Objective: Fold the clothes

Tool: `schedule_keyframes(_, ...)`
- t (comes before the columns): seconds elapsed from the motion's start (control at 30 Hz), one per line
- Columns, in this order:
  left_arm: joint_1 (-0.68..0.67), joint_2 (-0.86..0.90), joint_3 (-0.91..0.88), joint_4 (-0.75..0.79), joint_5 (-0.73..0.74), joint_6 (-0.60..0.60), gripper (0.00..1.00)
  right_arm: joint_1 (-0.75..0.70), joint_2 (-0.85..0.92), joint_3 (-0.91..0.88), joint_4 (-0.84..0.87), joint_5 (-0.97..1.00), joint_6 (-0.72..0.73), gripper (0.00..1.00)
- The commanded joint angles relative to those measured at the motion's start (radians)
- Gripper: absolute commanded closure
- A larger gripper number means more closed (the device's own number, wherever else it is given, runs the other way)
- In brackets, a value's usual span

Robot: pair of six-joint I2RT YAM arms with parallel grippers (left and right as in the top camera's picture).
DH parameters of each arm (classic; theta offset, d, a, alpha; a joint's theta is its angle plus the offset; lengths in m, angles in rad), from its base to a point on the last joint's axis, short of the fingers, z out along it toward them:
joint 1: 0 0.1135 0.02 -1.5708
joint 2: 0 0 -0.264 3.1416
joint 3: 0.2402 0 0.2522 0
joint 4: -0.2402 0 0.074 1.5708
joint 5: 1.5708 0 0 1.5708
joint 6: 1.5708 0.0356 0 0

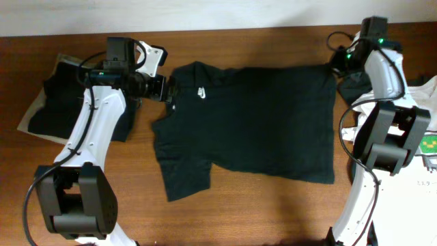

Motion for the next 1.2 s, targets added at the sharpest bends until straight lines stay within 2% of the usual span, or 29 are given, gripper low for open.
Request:
schedule_keyframes(0.0,-0.034,0.027,0.001,0.011,-0.006,0.006,0.01,-0.018,-0.001,0.14,-0.111,-0.046,-0.061,0.61)
schedule_keyframes(0.1,-0.065,0.099,0.001,0.051,-0.012,0.006,0.02,-0.014,-0.003,0.268,-0.326,-0.047,-0.143,0.5)
schedule_keyframes(0.13,-0.076,0.129,0.001,0.083,-0.011,0.006,0.02,-0.008,-0.005,0.323,-0.438,-0.067,-0.187,0.49)
schedule_keyframes(0.17,-0.089,0.175,0.001,0.131,-0.012,0.006,0.08,0.001,-0.006,0.37,-0.541,-0.092,-0.215,0.49)
schedule_keyframes(0.23,-0.1,0.226,0.001,0.186,-0.011,0.005,0.09,0.028,-0.009,0.418,-0.672,-0.109,-0.248,0.49)
schedule_keyframes(0.3,-0.104,0.259,0.001,0.262,-0.012,0.005,0.27,0.058,-0.012,0.419,-0.713,-0.124,-0.255,0.49)
schedule_keyframes(0.33,-0.104,0.271,0.001,0.265,-0.013,-0.014,0.29,0.076,-0.012,0.419,-0.727,-0.126,-0.263,0.49)
schedule_keyframes(0.5,-0.073,0.232,0.019,0.06,-0.034,-0.039,0.28,0.164,-0.09,0.419,-0.789,-0.127,-0.299,0.49)
schedule_keyframes(0.6,-0.022,0.076,0.057,-0.117,-0.053,-0.039,0.28,0.203,-0.269,0.419,-0.791,-0.122,-0.283,0.46)
schedule_keyframes(0.67,-0.006,-0.037,0.058,-0.217,-0.124,-0.035,0.22,0.209,-0.399,0.419,-0.819,-0.094,-0.264,0.42)
schedule_keyframes(0.7,0.002,-0.119,0.058,-0.293,-0.18,-0.035,0.18,0.208,-0.478,0.419,-0.836,-0.039,-0.231,0.39)
schedule_keyframes(0.77,0.004,-0.188,0.058,-0.374,-0.185,-0.038,0.16,0.208,-0.57,0.419,-0.836,0.003,-0.165,0.36)
schedule_keyframes(0.87,0.004,-0.214,0.053,-0.542,-0.189,-0.089,0.15,0.208,-0.661,0.414,-0.836,0.019,-0.082,0.35)
schedule_keyframes(1.03,0.004,-0.212,-0.08,-0.626,-0.176,-0.18,0.15,0.208,-0.708,0.296,-0.836,0.0,-0.064,0.35)
schedule_keyframes(1.17,0.003,-0.212,-0.276,-0.571,-0.087,-0.203,0.14,0.208,-0.814,0.082,-0.836,0.06,-0.032,0.34)
